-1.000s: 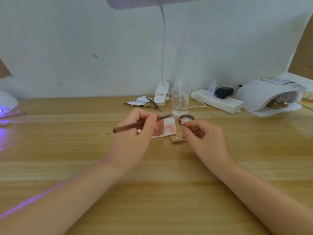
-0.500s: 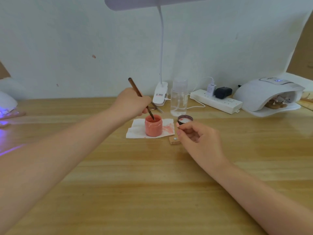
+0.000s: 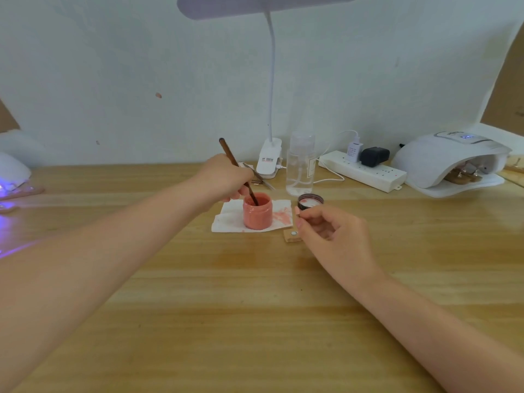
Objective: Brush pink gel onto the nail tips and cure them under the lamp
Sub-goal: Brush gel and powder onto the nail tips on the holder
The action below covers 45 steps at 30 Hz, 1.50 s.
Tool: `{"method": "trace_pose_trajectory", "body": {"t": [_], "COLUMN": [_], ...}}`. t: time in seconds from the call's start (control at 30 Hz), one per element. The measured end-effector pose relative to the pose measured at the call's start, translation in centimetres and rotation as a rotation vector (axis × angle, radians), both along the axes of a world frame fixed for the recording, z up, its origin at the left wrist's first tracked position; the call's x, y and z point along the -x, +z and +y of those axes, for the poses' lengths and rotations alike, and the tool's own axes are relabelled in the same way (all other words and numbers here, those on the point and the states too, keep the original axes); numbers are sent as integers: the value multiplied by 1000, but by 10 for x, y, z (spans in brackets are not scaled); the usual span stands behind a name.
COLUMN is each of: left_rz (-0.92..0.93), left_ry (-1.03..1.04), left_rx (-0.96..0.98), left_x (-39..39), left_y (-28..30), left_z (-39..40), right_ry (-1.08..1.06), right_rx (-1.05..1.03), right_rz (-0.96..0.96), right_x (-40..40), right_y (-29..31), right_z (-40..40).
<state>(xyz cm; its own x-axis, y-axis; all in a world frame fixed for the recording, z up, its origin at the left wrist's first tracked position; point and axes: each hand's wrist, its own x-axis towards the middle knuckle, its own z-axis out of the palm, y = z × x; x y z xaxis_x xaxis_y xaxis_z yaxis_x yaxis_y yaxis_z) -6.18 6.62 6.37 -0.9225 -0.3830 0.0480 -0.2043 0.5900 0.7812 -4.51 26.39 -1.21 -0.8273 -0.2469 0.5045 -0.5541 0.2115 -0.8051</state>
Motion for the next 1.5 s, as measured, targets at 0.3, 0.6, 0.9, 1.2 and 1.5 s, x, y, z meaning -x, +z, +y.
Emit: {"method": "trace_pose_trajectory", "body": {"t": [0.3,0.6,0.9,1.2,1.5], "left_rz": [88,47,67,48,437], "left_ry": [171,206,203,230,178], "left_rx": [-449,-633,-780,-908,-820], "left_x": [-8,-21,-24,-25,-36], "left_y": [-1,-11,-13,-32,-17], "left_z": [-21,-41,-50,-46,-26], "right_ry": [0,-15,-29,-21,-45], "right_rx": [2,-6,-33,6,13], "right_rz": [-8,13,4,10,26], "right_x": [0,4,2,4,6], "right_y": [0,-2,-1,-2,-3], "right_z": [0,1,2,1,1]}}
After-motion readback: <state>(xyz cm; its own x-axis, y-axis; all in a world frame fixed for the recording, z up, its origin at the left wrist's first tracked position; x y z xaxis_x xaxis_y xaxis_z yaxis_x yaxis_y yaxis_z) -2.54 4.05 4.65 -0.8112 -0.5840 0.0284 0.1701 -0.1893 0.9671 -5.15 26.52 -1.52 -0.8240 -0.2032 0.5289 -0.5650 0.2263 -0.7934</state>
